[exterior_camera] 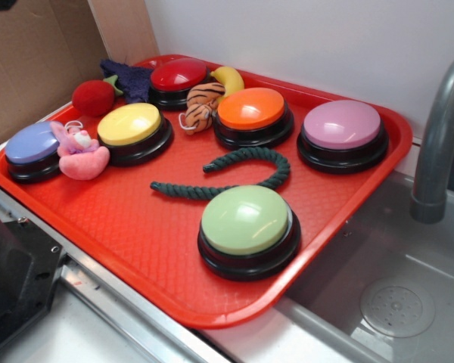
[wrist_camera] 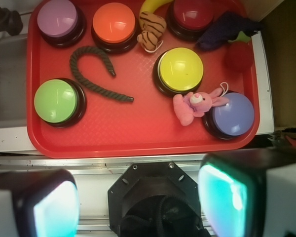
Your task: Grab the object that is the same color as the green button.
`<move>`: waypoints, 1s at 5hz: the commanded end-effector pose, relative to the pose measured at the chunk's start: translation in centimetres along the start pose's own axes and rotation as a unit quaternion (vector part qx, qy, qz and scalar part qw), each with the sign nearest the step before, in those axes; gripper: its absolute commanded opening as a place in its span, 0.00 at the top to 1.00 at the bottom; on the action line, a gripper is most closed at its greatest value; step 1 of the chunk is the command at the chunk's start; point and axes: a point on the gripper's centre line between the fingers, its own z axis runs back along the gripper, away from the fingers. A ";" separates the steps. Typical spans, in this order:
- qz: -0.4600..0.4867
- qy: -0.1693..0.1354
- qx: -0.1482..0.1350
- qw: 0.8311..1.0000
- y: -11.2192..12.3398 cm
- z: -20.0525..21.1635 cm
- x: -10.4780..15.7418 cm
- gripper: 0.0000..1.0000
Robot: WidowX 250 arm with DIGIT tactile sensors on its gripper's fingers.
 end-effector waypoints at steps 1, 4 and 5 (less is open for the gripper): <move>0.000 0.000 0.000 1.000 0.0 0.0 0.0 0.00; -0.007 -0.051 -0.009 0.999 -4.8 -5.2 6.7 0.00; 0.015 -0.044 -0.003 0.999 -6.5 -8.7 9.2 0.00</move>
